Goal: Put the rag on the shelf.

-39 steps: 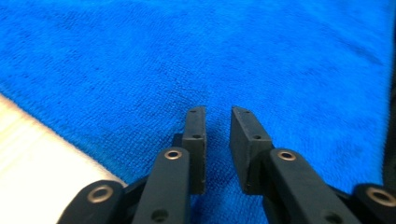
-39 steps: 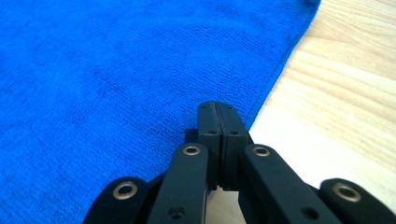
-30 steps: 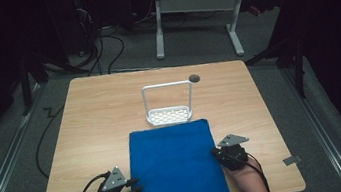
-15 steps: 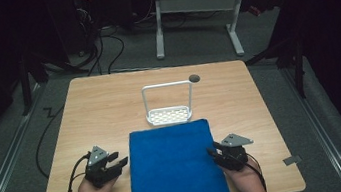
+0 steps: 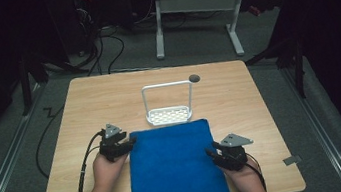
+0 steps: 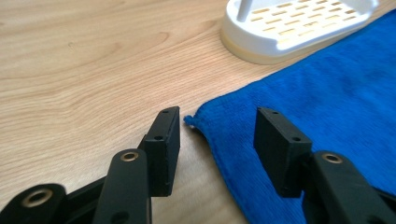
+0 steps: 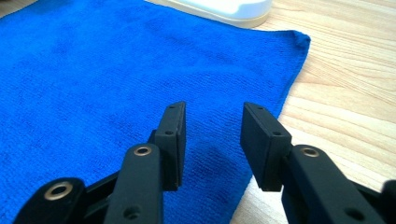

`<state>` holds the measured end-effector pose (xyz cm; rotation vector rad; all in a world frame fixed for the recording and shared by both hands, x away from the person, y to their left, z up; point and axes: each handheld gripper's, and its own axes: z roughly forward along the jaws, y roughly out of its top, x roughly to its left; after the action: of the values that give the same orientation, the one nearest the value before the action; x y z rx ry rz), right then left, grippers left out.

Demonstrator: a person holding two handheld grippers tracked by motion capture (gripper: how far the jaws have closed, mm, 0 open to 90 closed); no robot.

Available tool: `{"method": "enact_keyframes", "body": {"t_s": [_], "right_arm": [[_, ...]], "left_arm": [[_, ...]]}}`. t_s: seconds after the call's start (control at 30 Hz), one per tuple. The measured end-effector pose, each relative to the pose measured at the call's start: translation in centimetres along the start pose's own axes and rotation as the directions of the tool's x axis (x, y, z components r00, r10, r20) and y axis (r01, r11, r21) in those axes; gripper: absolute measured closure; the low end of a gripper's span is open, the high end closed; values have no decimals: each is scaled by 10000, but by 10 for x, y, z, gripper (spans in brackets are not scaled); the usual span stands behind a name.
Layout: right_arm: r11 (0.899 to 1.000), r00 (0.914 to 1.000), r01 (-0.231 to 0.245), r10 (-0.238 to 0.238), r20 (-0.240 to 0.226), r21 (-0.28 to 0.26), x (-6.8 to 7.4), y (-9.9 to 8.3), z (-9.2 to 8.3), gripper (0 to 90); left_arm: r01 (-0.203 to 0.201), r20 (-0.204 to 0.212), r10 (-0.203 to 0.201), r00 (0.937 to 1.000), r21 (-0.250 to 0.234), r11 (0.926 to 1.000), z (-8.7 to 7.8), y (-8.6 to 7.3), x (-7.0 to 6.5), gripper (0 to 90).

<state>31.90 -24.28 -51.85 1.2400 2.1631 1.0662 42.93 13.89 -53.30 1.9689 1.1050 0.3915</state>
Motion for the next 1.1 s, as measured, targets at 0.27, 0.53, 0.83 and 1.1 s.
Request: {"method": "enact_keyframes", "body": {"t_s": [0.27, 0.53, 0.83, 1.1], "right_arm": [[9999, 9999, 123, -123, 10, -2, 3, 0, 0, 589], [9945, 9942, -1016, 1024, 324, -264, -7, 18, 12, 554], [9891, 9834, -1405, 1343, 1224, 439, -42, 46, 61, 520], [9855, 9810, -1439, 1301, 1437, 902, -57, 56, 88, 532]], "left_arm": [[280, -64, -279, 9996, 218, 9994, 9, 4, 2, 573], [-131, -42, 132, 9999, 355, 9993, 10, 5, -2, 842], [53, 231, -62, 9997, 378, 9993, 10, 4, 1, 856], [41, 258, -51, 9997, 388, 9992, 10, 4, 1, 856]]}}
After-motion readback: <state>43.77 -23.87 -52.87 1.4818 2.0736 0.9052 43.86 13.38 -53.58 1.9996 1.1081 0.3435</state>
